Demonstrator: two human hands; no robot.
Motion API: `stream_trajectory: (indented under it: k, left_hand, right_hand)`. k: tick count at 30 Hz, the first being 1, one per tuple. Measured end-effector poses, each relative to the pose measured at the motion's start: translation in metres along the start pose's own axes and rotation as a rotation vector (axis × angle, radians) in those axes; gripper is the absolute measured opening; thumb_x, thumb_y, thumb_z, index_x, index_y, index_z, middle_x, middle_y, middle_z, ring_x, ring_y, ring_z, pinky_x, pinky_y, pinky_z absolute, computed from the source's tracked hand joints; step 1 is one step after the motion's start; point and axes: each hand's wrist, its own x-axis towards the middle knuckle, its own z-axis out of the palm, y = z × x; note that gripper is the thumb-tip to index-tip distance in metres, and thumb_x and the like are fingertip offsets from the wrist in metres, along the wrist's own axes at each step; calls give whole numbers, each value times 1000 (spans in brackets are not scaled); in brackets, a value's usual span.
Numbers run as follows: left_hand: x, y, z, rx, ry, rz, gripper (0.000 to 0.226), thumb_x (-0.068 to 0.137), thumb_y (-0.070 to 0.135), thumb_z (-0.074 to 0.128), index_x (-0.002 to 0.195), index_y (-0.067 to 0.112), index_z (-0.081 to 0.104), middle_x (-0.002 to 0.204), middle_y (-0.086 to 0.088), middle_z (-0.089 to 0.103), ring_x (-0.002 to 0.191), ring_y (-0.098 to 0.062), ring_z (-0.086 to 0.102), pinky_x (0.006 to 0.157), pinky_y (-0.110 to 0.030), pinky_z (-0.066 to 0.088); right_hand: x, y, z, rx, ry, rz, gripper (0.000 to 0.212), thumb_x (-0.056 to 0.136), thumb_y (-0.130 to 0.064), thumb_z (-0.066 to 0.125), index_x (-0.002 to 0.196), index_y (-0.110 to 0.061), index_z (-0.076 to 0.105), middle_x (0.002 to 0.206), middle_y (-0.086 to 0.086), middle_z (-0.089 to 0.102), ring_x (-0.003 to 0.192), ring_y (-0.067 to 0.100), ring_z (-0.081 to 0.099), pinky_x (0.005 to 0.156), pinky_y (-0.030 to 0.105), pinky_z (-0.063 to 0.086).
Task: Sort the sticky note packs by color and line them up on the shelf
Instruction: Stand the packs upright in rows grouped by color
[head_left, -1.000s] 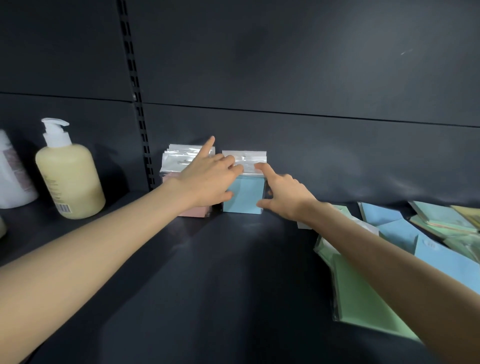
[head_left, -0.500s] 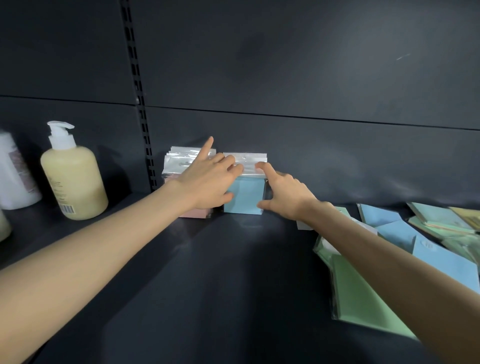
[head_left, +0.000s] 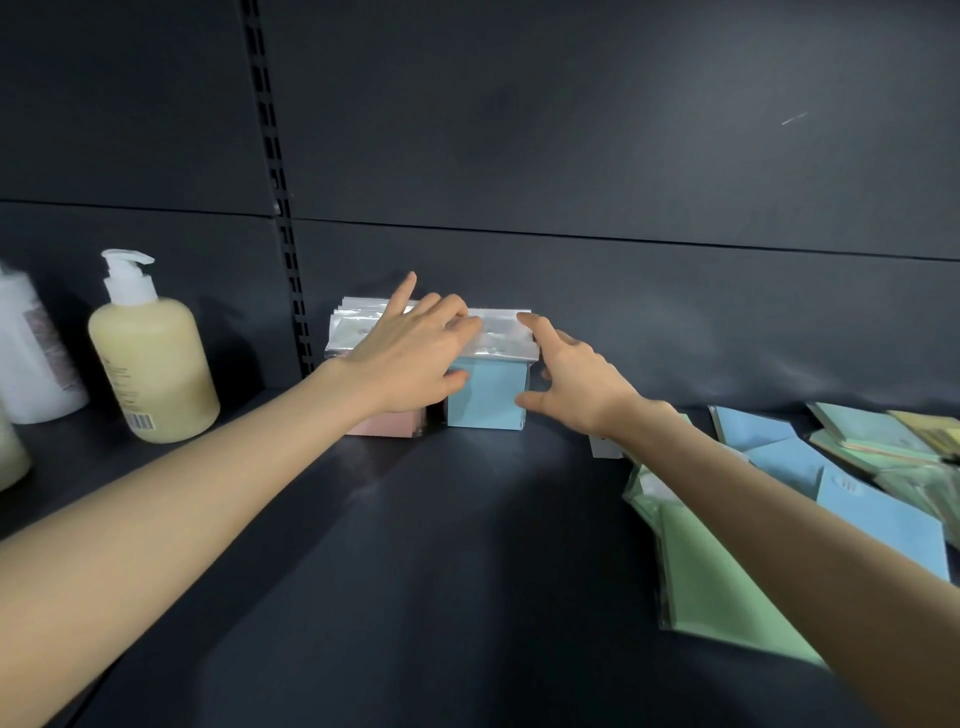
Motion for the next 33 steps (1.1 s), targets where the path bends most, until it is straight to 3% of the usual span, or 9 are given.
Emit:
stream_trajectory:
  k: [17, 23, 28, 33]
  left_hand:
    - [-4, 6, -5, -124, 51, -62, 51, 91, 33, 53, 138, 18, 40, 130, 0, 42, 121, -20, 39, 116, -45, -4]
    - [1, 5, -4, -127, 32, -83, 46, 93, 33, 51, 136, 20, 42, 128, 1, 46, 123, -20, 38, 117, -43, -2]
    - [5, 2, -5, -163, 17, -106, 49, 92, 34, 54, 138, 21, 40, 131, 1, 48, 123, -21, 40, 117, -43, -1]
    - [7, 3, -6, -221, 4, -137, 49, 92, 33, 56, 137, 24, 41, 132, 1, 47, 123, -20, 41, 117, -42, 1]
  right_hand:
    - [-6, -4, -10, 20, 50, 23, 68, 84, -30, 63, 141, -24, 26, 124, 7, 46, 108, 34, 51, 92, 47, 45]
    - [0, -5, -4, 232, 12, 70, 64, 82, -25, 66, 134, -19, 31, 110, 8, 60, 96, 30, 57, 88, 42, 49]
    - [3, -1, 4, 357, -127, 159, 82, 78, -24, 73, 138, -17, 18, 112, 11, 61, 102, 27, 59, 94, 40, 47]
    - [11, 2, 13, 496, -156, 180, 65, 80, -18, 71, 120, -20, 20, 112, 10, 60, 100, 24, 62, 94, 44, 50]
